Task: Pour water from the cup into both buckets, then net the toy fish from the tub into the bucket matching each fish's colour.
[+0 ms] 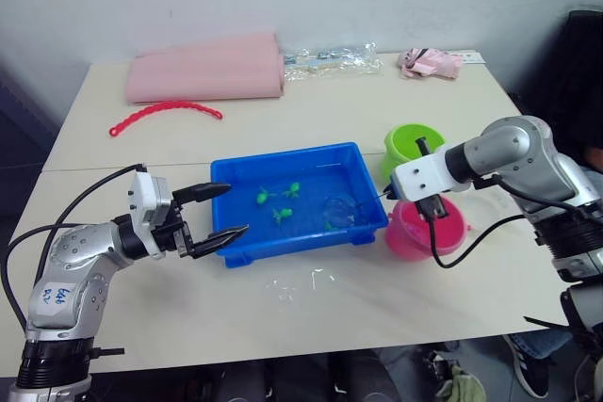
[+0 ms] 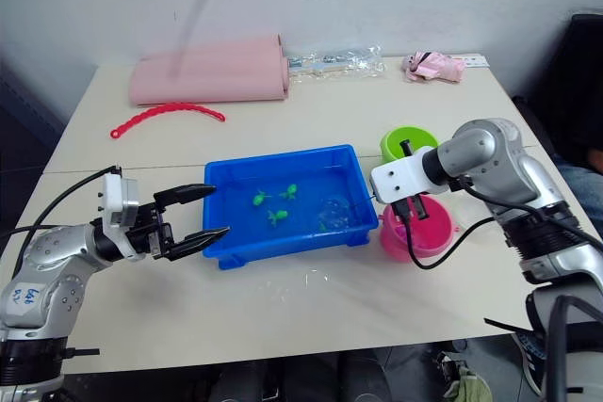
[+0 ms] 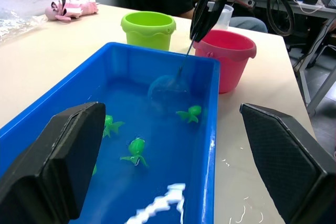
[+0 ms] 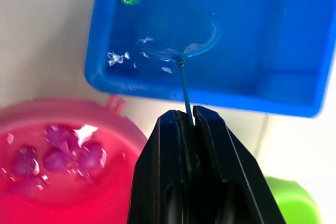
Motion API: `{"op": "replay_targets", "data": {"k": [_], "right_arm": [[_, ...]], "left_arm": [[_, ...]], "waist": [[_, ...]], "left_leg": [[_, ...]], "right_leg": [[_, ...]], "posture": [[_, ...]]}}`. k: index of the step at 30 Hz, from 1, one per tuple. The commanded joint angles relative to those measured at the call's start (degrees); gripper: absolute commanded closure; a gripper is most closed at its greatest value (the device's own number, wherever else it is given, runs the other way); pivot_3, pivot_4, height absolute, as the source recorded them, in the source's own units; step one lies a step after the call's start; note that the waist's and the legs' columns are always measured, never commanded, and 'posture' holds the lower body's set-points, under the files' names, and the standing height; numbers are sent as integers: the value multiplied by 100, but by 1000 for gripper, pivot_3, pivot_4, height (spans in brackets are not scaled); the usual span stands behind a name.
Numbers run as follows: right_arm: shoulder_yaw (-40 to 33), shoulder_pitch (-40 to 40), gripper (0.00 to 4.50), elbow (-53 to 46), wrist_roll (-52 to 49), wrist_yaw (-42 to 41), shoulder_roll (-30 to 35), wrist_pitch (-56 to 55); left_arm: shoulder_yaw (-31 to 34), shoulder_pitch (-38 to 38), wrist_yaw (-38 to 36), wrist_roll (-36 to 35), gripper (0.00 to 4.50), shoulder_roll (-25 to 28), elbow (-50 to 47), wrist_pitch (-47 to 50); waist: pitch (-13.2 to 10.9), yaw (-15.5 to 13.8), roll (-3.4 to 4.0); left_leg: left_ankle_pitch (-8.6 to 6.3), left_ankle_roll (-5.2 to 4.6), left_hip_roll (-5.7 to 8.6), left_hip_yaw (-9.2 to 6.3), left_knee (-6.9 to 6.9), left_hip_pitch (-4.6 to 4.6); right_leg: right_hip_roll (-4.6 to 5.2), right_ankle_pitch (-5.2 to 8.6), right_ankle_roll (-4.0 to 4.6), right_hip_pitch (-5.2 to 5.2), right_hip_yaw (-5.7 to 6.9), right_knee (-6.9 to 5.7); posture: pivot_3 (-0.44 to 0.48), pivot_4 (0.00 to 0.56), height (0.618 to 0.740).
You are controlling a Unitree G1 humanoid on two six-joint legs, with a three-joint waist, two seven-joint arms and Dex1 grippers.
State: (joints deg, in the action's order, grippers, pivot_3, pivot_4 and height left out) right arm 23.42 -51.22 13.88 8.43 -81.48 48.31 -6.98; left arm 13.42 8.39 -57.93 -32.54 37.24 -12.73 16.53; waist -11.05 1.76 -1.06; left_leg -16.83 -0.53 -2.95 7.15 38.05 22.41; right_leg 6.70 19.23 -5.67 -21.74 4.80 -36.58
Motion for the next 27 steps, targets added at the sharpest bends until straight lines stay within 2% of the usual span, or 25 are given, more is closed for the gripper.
{"op": "replay_targets", "data": {"k": [1,7,12,27], "right_arm": [[-62,-155,4500,114,-28,-257,20,129],[-110,-347,4500,454,-74,-415,-162,278],[-321,-304,4500,302,-505,-571,-346,1076],[-577,-202,4500,339,-899,-334,-468,2079]], "left_arm": [[163,-32,25,-126,31,76,-182,-30],[167,-25,32,-140,31,76,-174,-33],[158,12,66,-138,31,82,-187,-3],[125,142,87,-119,31,101,-165,61]], "waist": [[0,0,1],[-1,2,1],[-1,5,2],[-1,0,2]], "left_leg": [[0,0,0,0,0,0],[0,0,0,0,0,-1],[-2,4,-5,1,-1,0],[-4,5,-5,9,-3,2]], "right_leg": [[0,0,0,0,0,0],[0,0,0,0,2,0],[0,0,0,-2,1,0],[1,0,1,-13,1,-3]], "posture": [[0,150,740],[0,150,740],[0,150,740],[0,150,740]]}}
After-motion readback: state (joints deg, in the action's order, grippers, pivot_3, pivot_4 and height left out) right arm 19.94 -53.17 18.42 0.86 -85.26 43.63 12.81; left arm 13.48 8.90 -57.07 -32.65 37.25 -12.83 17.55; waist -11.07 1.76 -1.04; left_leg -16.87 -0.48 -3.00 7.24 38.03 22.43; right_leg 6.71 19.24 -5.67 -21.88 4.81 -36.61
